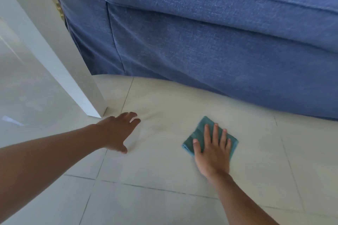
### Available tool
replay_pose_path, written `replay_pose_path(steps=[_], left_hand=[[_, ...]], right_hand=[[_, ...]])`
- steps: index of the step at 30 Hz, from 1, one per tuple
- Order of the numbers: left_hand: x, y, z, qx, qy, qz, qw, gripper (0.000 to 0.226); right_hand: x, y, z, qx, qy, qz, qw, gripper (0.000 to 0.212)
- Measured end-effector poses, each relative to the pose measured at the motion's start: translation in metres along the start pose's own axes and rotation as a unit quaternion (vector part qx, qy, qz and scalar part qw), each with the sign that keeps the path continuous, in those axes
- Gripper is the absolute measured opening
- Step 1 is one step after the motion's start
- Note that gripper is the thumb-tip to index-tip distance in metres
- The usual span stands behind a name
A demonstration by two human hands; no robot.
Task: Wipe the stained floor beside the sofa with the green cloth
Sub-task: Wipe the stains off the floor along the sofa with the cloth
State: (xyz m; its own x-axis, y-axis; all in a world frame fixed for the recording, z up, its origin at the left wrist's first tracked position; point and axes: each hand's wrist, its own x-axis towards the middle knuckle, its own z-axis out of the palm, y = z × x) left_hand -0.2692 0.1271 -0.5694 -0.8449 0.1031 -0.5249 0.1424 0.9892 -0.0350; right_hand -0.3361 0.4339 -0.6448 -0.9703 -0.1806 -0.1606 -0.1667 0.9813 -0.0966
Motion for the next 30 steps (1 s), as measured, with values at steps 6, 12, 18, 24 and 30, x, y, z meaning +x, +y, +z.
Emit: replay_pose_path(steps=[6, 12, 18, 24, 30], left_hand=[[0.003, 0.016, -0.002, 0.011, 0.024, 0.052, 0.998, 0.096], [0.02, 0.027, -0.015, -0.008, 0.061, 0.066, 0.996, 0.082], [0.045, 0.053, -0.021, -0.09, 0.016, 0.033, 0.995, 0.064], [0.06, 0.05, -0.04, -0.14, 0.034, -0.004, 0.99, 0.029], [0.047, 0.026, -0.076, -0.313, 0.248, 0.074, 0.914, 0.008]], right_hand=[[-0.022, -0.084, -0.012, 0.133, -0.108, -0.236, 0.957, 0.064], [0.002, -0.045, -0.03, 0.179, 0.018, -0.11, 0.977, 0.048], [0.013, -0.037, -0.031, 0.185, -0.074, -0.099, 0.975, 0.027], [0.032, -0.036, -0.048, 0.319, -0.072, -0.072, 0.942, 0.021], [0.047, -0.024, -0.096, 0.518, 0.068, -0.083, 0.849, 0.036]])
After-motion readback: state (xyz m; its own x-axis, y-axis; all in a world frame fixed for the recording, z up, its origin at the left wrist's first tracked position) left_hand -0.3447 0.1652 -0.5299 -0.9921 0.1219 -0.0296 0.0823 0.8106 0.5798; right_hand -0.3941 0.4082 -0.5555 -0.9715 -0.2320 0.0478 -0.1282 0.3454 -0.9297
